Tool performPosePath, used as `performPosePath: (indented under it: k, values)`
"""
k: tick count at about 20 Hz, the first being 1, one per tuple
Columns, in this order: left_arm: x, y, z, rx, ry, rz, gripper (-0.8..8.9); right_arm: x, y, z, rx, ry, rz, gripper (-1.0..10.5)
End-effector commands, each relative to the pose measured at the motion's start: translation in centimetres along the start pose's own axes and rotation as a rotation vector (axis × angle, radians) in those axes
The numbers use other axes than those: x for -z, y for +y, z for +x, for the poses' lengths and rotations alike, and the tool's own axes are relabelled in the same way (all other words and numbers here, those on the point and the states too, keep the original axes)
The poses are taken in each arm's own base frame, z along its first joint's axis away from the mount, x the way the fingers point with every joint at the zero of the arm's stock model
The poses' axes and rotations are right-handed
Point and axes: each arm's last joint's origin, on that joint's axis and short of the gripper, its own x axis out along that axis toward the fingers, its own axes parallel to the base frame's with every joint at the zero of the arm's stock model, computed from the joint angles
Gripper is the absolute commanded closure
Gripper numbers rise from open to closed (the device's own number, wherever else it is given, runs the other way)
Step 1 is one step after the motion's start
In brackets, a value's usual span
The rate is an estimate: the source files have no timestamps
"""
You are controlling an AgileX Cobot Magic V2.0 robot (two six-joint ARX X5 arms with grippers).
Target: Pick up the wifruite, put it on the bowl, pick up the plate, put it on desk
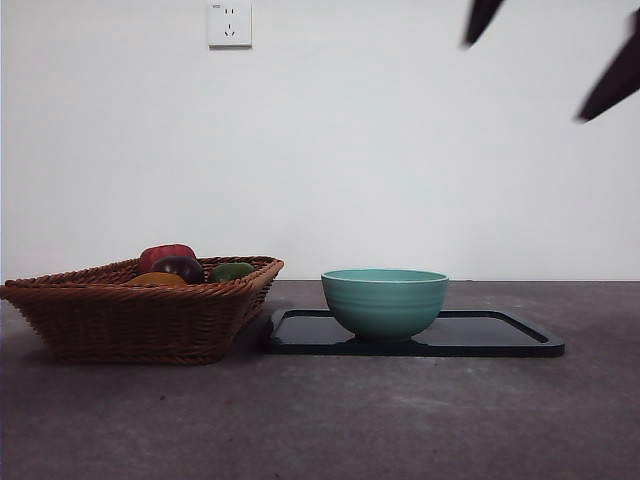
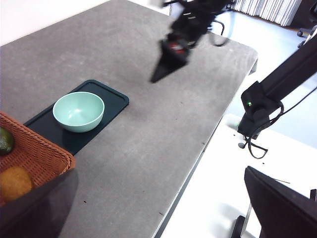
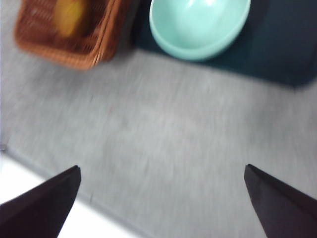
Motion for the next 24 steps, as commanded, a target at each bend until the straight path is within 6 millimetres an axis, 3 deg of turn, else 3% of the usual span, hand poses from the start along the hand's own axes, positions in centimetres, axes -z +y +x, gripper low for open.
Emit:
performPosePath:
  k: [1, 6, 9, 13, 16, 18, 24]
  values:
    - [-0.2, -0.1, -0.5, 0.015, -0.029, 0.019, 2.54, -3.9, -0.2, 3.5, 0.049, 0.055, 0.011, 3.6]
    - [-0.2, -0.1, -0.6, 0.015, -0.030, 0.019, 2.54, -10.4, -2.6, 10.3, 0.168, 0.147, 0.040, 3.6]
    - [-0.2, -0.1, -0.6, 0.015, -0.030, 0.019, 2.54, -12.8, -4.5, 13.7, 0.186, 0.166, 0.079, 3.6]
    - [-0.2, -0.1, -0.6, 0.015, -0.030, 0.019, 2.54, -13.6, -6.7, 17.5, 0.198, 0.186, 0.107, 3.8]
    - [-0.2, -0.1, -0.6, 0.015, -0.031, 0.019, 2.54, -13.2, -7.9, 20.0, 0.210, 0.233, 0.124, 6.6]
    - [-0.2, -0.1, -0.6, 0.015, -0.031, 0.019, 2.54, -13.1, -8.2, 20.7, 0.215, 0.242, 0.128, 9.4]
    - [-0.2, -0.1, -0.6, 0.015, -0.031, 0.019, 2.54, -13.0, -8.3, 19.7, 0.224, 0.259, 0.119, 9.4]
